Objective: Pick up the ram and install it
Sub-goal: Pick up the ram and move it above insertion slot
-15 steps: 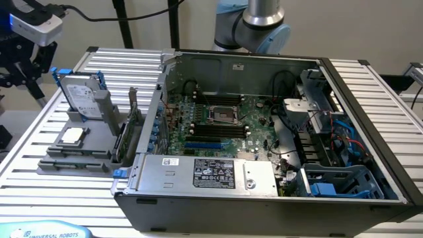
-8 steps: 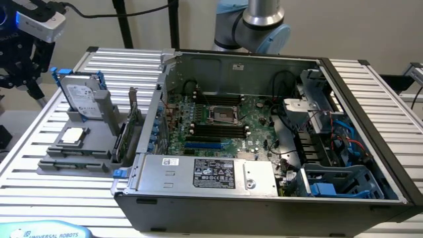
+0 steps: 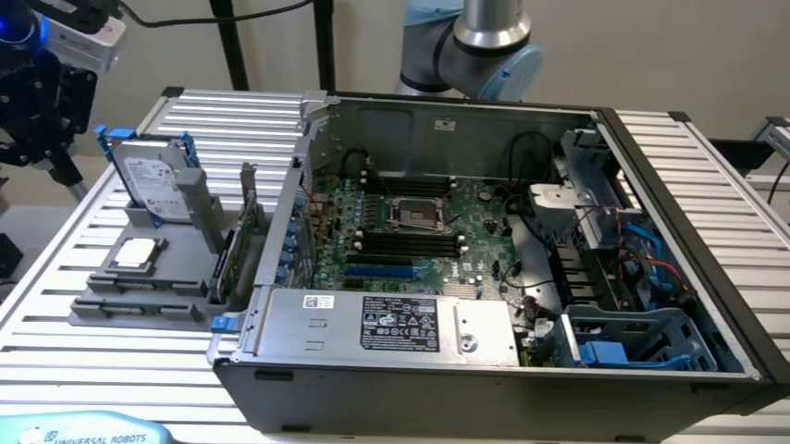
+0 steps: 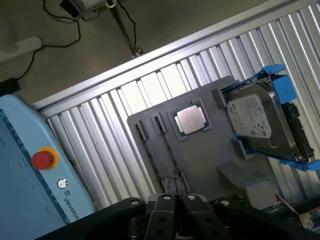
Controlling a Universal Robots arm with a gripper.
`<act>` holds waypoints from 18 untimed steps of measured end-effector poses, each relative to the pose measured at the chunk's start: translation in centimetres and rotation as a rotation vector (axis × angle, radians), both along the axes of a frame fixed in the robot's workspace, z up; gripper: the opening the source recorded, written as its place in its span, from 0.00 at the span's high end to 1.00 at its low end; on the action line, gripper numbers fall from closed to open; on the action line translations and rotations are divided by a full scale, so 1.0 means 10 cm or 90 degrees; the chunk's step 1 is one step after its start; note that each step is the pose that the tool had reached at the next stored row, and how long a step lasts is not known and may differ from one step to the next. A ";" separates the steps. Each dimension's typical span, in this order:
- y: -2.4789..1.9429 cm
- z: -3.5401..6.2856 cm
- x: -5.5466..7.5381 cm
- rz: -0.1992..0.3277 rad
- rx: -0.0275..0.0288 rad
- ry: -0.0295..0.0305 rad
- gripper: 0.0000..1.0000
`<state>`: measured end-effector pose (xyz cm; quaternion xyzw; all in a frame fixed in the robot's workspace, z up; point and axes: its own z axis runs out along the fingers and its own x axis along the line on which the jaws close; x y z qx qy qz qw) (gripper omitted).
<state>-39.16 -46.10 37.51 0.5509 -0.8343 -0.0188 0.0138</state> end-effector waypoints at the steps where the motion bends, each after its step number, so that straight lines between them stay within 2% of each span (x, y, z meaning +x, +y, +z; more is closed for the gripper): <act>1: 0.000 0.000 0.00 0.013 0.0000 0.0001 0.89; 13: 0.000 -0.004 0.00 0.150 0.0000 -0.0002 0.89; 18: -0.009 -0.016 0.00 0.182 0.0000 -0.0004 0.89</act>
